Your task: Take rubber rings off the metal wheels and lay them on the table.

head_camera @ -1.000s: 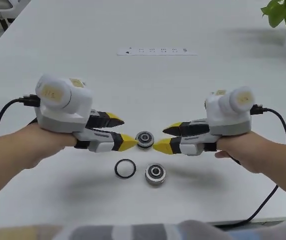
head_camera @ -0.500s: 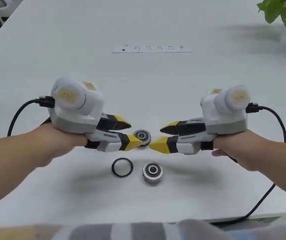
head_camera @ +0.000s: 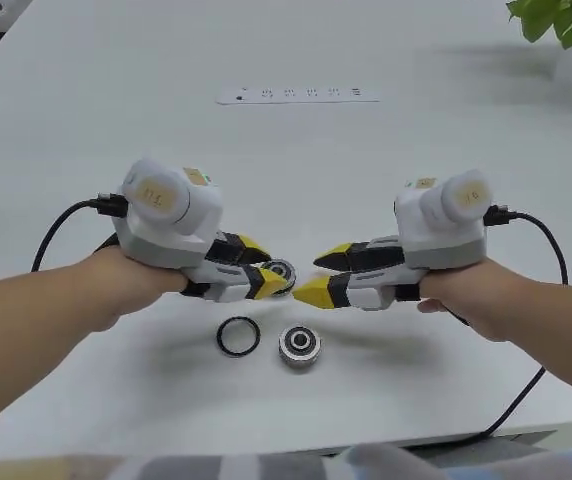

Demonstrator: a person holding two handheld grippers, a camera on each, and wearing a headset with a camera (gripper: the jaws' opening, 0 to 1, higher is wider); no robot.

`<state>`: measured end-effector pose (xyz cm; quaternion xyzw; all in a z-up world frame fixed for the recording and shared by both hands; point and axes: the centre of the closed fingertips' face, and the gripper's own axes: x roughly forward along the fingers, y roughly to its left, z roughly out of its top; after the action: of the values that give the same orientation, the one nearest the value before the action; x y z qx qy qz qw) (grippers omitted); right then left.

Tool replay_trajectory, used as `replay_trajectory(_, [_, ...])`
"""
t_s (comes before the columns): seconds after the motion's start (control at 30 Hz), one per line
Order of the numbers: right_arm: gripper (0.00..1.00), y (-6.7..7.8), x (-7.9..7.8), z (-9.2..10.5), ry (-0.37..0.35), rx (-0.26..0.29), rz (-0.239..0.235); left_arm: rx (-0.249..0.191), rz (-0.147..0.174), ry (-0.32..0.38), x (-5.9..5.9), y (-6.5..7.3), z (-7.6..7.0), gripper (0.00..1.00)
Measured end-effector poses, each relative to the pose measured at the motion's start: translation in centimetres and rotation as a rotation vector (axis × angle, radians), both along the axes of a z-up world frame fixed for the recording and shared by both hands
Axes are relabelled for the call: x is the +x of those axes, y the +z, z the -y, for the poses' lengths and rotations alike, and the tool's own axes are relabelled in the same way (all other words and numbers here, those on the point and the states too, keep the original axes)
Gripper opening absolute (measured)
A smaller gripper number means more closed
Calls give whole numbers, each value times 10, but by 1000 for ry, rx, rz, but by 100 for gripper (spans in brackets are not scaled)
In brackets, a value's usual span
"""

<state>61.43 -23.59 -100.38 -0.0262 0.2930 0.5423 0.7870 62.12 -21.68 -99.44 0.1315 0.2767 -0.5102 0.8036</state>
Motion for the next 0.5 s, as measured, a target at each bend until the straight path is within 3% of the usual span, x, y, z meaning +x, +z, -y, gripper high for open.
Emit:
replay_trajectory(0.23, [37, -1, 2, -1, 3, 0, -1, 29, 12, -14, -1, -6, 1, 18])
replay_trajectory(0.5, [36, -3, 1, -6, 13, 0, 11, 30, 35, 10, 3, -5, -1, 14])
